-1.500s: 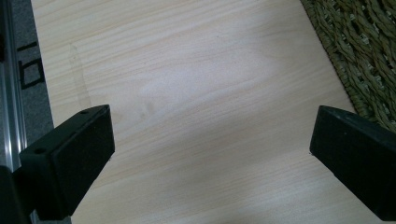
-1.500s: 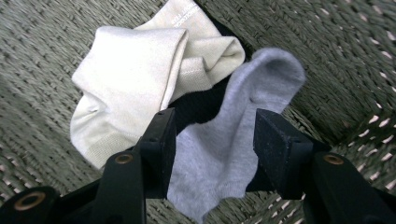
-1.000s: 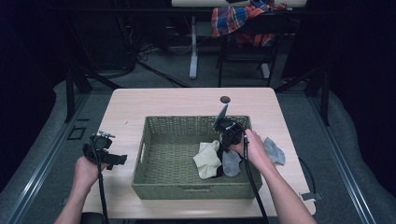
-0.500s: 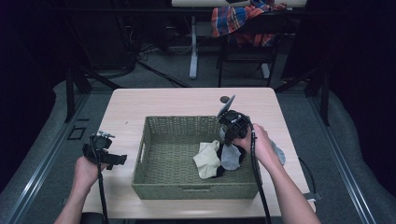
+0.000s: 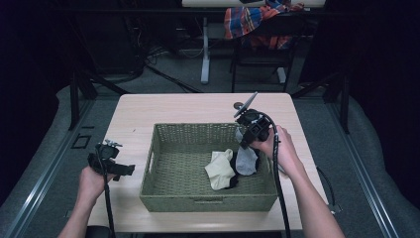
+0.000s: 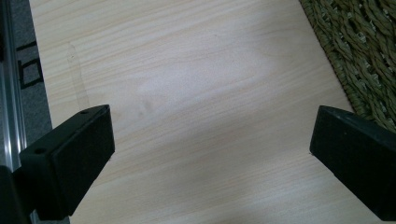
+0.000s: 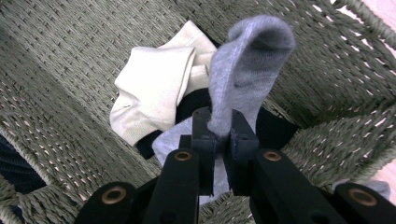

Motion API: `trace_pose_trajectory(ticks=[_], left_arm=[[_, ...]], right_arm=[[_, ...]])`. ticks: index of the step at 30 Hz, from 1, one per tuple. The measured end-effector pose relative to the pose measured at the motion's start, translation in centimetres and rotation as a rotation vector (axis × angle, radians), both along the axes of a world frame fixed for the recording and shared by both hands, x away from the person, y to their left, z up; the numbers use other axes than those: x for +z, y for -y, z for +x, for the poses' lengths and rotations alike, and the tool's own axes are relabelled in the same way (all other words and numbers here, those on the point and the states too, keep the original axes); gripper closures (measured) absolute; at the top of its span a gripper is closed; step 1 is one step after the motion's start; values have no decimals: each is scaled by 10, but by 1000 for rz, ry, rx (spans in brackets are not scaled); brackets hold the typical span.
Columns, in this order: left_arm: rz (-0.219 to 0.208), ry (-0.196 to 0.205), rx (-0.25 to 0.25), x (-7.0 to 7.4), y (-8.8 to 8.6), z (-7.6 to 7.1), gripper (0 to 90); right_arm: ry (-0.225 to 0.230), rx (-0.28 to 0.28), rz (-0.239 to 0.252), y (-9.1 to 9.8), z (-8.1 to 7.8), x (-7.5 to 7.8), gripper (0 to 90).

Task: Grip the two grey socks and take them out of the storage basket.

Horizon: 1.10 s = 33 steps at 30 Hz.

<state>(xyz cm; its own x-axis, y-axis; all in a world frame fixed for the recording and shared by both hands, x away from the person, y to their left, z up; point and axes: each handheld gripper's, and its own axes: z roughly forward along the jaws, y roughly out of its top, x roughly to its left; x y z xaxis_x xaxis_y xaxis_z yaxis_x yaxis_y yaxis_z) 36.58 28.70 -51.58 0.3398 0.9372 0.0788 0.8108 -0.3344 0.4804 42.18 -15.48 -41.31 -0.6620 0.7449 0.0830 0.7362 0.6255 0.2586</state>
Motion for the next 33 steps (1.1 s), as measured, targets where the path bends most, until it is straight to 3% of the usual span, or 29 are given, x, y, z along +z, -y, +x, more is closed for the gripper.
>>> trace_pose_trajectory(ticks=[6, 8, 19, 33], left_arm=[[-2, 1, 4, -1, -1, 0, 1], [0, -1, 1, -1, -1, 1, 2], [-1, -1, 0, -1, -1, 1, 2], [-1, -1, 1, -1, -1, 1, 2]], right_arm=[[-5, -2, -1, 3, 1, 3, 842], [12, -6, 1, 5, 2, 6, 842], [73, -39, 86, 20, 0, 34, 842], [98, -96, 114, 47, -5, 53, 842]])
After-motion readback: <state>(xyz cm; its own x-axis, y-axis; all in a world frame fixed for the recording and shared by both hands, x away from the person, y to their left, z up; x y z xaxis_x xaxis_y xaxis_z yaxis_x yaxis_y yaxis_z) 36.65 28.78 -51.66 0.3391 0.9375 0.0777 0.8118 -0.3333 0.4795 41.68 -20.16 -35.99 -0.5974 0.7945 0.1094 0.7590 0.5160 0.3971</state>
